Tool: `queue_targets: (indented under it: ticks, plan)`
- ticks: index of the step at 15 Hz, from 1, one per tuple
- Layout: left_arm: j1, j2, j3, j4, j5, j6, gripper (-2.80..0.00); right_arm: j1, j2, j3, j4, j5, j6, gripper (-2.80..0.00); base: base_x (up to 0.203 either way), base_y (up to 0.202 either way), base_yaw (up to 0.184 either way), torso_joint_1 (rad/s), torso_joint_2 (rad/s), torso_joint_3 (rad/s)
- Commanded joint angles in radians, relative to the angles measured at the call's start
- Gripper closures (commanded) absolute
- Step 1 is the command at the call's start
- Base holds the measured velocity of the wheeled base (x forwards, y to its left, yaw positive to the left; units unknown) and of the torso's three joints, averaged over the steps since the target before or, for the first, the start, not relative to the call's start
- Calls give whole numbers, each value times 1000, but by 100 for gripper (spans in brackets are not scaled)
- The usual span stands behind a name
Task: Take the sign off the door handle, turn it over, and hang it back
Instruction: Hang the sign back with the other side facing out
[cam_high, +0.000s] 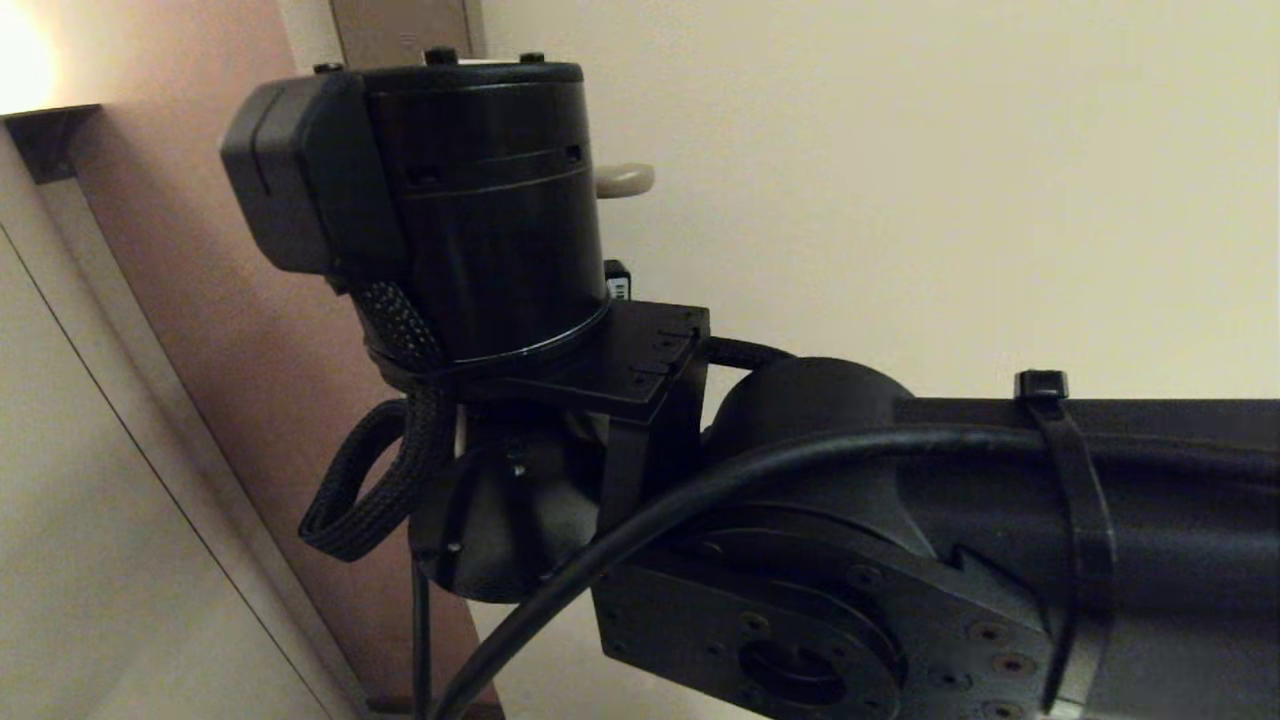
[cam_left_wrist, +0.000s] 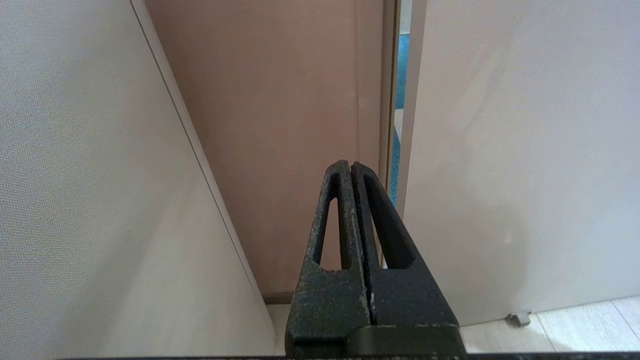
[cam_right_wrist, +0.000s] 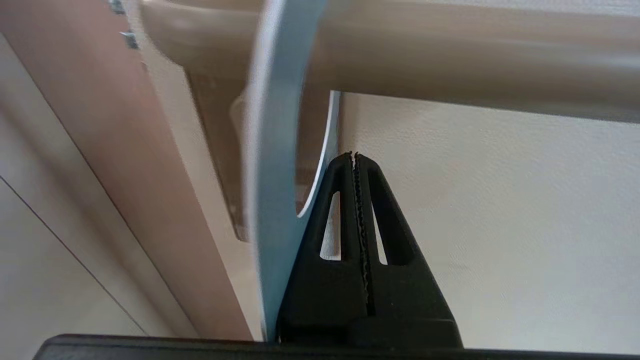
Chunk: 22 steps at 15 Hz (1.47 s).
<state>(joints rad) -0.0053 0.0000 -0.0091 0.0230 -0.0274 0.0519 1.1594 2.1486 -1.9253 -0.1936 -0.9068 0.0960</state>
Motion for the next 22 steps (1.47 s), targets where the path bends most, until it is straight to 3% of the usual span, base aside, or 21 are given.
queue_targets:
  ticks: [1, 13, 19, 22]
  plan:
    - [0, 0, 0, 0, 0, 0, 0, 3, 14, 0, -9, -4, -2, 0, 0, 0, 0, 0, 0, 0]
    - [1, 0, 0, 0, 0, 0, 0, 56, 33, -37, -13, 3, -29, 0, 0, 0, 0, 0, 0, 0]
    - [0, 0, 0, 0, 0, 0, 0, 65, 65, -50, -59, 2, -39, 0, 0, 0, 0, 0, 0, 0]
    - [0, 0, 0, 0, 0, 0, 0, 64, 98, -50, -153, 2, -54, 0, 0, 0, 0, 0, 0, 0]
